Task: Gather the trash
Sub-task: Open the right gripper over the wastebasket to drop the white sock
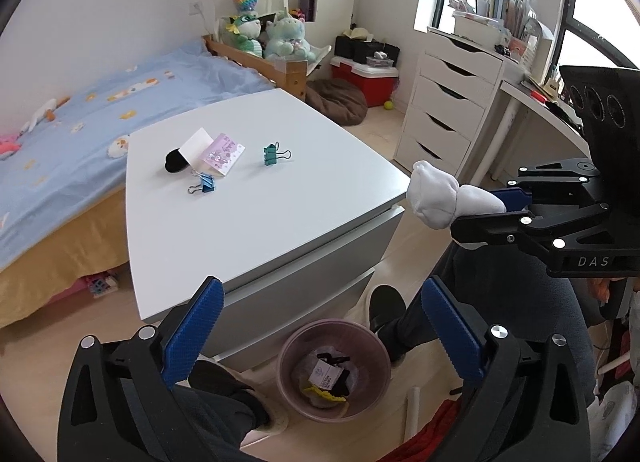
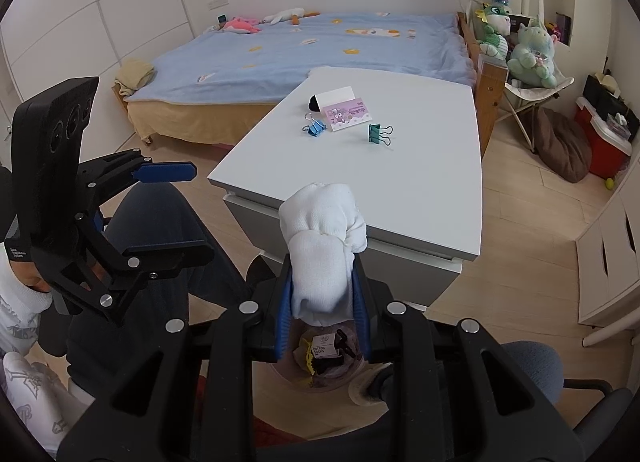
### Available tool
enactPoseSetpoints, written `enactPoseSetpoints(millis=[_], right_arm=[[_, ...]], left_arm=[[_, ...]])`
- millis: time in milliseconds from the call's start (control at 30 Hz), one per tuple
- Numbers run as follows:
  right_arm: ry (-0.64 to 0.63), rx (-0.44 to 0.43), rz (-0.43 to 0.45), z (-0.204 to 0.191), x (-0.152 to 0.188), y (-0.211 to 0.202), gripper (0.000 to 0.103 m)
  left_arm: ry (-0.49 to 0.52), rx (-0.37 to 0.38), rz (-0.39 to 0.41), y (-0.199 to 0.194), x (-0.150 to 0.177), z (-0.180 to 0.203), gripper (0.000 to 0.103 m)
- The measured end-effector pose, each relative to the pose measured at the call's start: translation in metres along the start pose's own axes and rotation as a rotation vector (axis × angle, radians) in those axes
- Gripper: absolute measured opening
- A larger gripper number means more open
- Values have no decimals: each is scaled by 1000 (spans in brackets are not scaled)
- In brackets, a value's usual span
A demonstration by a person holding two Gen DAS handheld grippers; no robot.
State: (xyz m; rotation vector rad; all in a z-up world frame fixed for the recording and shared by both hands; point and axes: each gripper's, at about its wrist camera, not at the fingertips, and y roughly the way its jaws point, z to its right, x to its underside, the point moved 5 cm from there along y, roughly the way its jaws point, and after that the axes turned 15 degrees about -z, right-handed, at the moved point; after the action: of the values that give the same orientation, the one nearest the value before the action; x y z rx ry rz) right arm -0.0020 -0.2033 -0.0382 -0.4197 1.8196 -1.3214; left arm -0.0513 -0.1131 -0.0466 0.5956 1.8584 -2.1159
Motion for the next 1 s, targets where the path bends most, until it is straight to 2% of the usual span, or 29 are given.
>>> enactPoseSetpoints(millis=[333,800,900,967,1000], right_arm=[[-22,-3,-1,-6,2,-1,26],[-106,-37,-49,-34,-2,15,26],[-128,-53,-70,-40,-2,19,35],[-134,-59,-75,-42,-1,21,68],[-133,-65,-72,-42,-1,22,73]], left_arm=[[-45,-21,23,-13,7,-17,95],[-109,-48,49,-26,16,-45,95],[-116,-49,51,-26,17,-49,95],[-119,-48,53,-25,18,-50,95],[-119,-48,53,-25,18,-50,95]])
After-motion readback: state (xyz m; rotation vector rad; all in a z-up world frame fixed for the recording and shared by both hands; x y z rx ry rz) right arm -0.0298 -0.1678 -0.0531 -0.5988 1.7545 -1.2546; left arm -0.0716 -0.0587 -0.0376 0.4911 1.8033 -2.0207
